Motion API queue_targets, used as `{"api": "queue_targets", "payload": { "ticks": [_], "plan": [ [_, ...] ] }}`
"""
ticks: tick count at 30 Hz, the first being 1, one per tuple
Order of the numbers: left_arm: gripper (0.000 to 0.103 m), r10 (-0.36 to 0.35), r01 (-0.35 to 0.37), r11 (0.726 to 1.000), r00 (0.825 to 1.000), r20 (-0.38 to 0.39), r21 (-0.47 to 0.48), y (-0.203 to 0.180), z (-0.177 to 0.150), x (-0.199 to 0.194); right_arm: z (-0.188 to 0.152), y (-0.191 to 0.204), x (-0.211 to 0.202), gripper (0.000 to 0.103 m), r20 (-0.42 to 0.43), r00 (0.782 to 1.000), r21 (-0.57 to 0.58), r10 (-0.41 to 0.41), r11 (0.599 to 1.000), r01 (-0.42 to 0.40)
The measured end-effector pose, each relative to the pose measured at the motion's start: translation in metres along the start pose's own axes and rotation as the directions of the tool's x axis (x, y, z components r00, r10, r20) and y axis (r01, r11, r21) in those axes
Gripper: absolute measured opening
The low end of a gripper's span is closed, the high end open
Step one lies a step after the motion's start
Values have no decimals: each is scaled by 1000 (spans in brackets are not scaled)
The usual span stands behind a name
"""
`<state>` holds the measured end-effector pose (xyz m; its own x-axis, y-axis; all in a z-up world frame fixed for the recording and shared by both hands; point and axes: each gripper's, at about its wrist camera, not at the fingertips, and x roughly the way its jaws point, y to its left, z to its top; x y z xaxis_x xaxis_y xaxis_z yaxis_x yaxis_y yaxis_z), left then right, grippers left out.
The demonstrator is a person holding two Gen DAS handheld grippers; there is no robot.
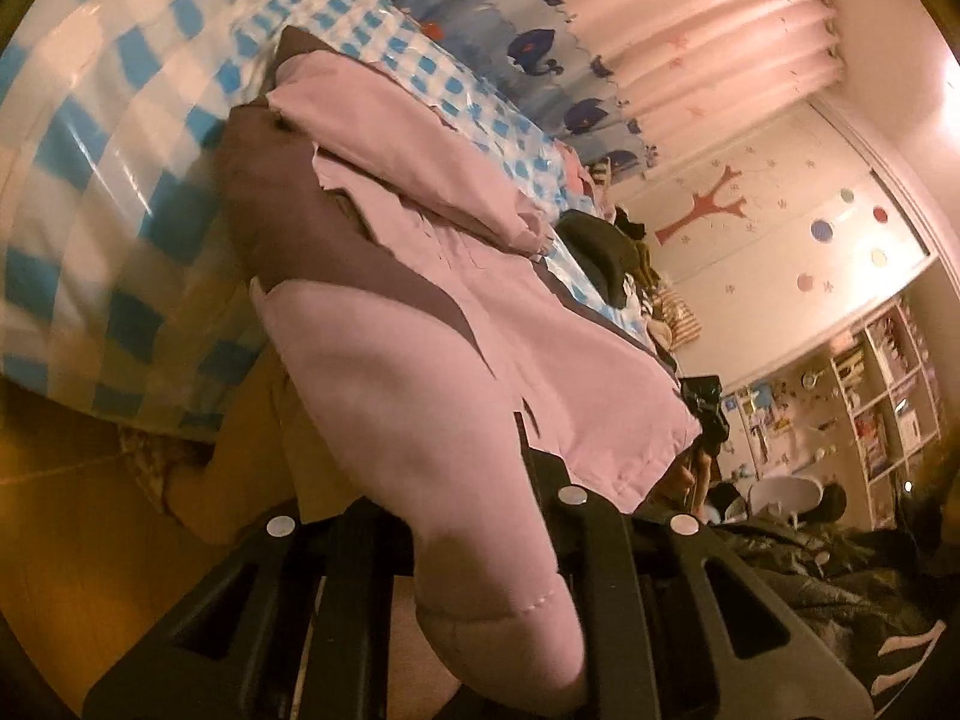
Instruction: Fold large clothes
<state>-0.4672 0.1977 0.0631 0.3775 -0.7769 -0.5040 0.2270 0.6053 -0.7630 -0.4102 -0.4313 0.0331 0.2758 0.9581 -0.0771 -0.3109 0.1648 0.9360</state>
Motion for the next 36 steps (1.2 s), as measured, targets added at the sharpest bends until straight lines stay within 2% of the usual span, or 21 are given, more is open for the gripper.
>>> {"api": "queue_targets", "payload": {
  "ticks": [2,3,4,5,6,7,8,12,18,21,25,29,32,36],
  "plan": [
    [14,39,-38,999,999,-32,9,3,-1,4,-3,-8,0,28,-21,1000,20,-18,1000,18],
    [19,60,-61,998,997,-51,-10,10,-3,8,-6,-15,0,28,-32,999,35,-43,998,44],
    [30,78,-79,997,995,-63,-25,16,-5,10,-9,-23,0,34,-46,996,55,-72,996,75],
    [38,116,-120,992,990,-79,-44,23,-8,14,-13,-30,-1,40,-59,994,77,-95,992,99],
    [52,137,-142,988,987,-88,-57,28,-10,17,-17,-33,-1,47,-61,992,93,-112,989,118],
    [61,154,-162,984,983,-95,-80,34,-13,20,-21,-39,-2,60,-57,990,117,-130,984,136],
    [62,156,-165,981,983,-92,-99,40,-15,22,-24,-42,-3,64,-56,990,139,-131,981,138],
    [71,159,-170,977,983,-90,-130,52,-20,25,-27,-49,-8,65,-66,988,163,-138,976,147],
    [72,207,-216,971,974,-97,-98,47,-19,29,-27,-45,1,65,-98,986,158,-133,976,147],
    [72,281,-286,957,955,-97,-45,35,-19,32,-27,-44,6,65,-121,982,154,-144,975,162],
    [72,375,-375,927,921,-100,25,22,-19,39,-27,-43,6,65,-125,981,154,-148,974,166],
    [72,436,-430,899,895,-90,81,15,-20,41,-29,-42,9,65,-137,978,153,-157,972,177],
    [72,448,-438,892,889,-95,108,14,-22,42,-28,-40,11,65,-148,975,143,-167,972,188],
    [72,424,-414,904,901,-98,109,20,-25,42,-28,-36,14,65,-153,969,126,-193,969,213]
  ]
}}
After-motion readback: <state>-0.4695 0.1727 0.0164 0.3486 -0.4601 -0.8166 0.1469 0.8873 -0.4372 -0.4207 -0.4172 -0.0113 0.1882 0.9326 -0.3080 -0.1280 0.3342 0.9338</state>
